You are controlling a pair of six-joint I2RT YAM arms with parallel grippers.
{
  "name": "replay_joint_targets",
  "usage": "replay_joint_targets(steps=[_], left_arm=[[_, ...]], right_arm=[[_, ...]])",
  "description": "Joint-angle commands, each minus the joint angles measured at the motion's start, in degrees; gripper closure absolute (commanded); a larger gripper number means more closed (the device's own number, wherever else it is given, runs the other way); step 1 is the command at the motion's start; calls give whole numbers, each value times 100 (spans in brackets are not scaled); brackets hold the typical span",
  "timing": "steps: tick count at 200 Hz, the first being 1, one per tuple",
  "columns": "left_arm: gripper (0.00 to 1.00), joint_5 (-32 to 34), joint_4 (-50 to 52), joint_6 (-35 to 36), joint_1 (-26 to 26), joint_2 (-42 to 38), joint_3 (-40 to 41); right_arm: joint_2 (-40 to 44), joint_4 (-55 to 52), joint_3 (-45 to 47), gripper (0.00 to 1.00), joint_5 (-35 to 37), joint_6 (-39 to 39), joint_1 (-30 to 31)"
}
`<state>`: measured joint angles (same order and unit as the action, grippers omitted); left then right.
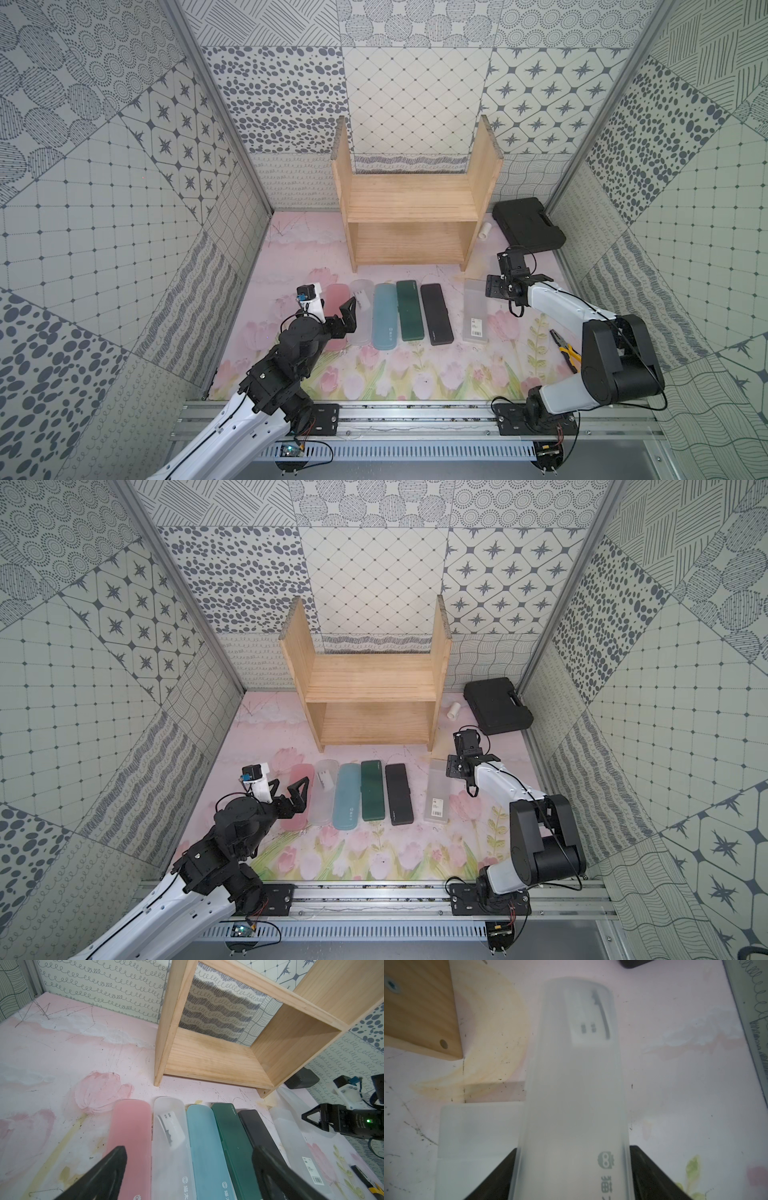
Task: Remove the pencil cases from the shelf
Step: Place the pencil case at the center of the board.
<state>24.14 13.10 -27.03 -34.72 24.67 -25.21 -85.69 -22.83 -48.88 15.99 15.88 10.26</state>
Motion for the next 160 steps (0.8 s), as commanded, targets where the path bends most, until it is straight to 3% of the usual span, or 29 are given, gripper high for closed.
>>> replay_joint_targets(steps=[1, 160], left_arm=[[1, -31, -218, -40, 13, -23, 32], [1, -6, -193, -46, 9, -71, 29]], right_arm=[[-165, -214, -94, 24, -20, -73, -7], [-450, -345, -179, 20, 264, -26, -6]])
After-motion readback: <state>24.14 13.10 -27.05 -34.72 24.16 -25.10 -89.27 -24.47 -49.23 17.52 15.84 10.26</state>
